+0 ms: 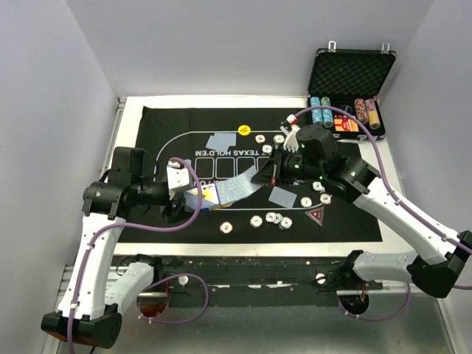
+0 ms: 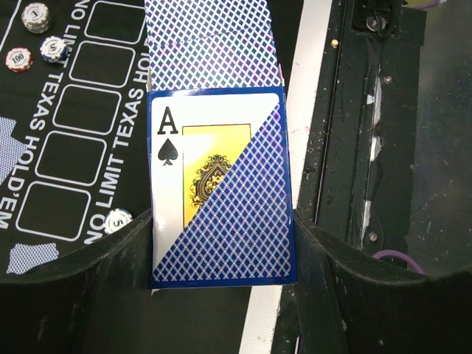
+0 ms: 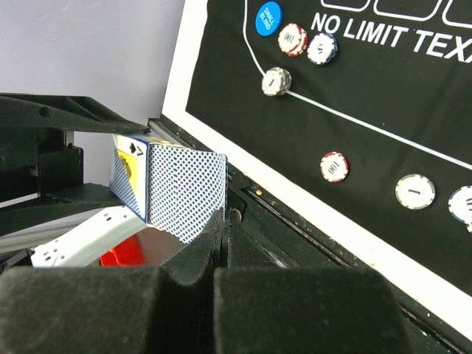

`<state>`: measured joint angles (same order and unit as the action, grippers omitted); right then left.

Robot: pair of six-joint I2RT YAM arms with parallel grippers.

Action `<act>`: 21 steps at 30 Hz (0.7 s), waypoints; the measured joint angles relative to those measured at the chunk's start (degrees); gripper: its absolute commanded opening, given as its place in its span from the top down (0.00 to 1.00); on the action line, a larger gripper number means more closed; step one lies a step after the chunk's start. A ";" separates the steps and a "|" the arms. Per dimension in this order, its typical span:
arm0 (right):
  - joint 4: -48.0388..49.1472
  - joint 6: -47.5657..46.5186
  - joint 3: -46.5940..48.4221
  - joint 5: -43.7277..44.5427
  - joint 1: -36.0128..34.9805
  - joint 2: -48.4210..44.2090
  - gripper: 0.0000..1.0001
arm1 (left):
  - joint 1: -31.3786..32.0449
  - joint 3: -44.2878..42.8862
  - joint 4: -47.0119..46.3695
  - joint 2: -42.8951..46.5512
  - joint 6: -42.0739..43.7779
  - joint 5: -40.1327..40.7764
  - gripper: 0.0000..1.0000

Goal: Distribute texas hold em gaming equipment

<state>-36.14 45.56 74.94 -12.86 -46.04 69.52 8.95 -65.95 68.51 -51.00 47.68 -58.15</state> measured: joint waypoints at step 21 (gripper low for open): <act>1.31 3.39 6.36 -3.45 5.22 -2.45 0.99 | 0.00 0.00 -0.11 0.09 0.00 -0.02 0.81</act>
<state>-34.83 48.95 81.30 -16.32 -40.82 67.07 8.95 -65.95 68.40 -50.92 47.68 -58.17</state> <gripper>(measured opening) 0.011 0.713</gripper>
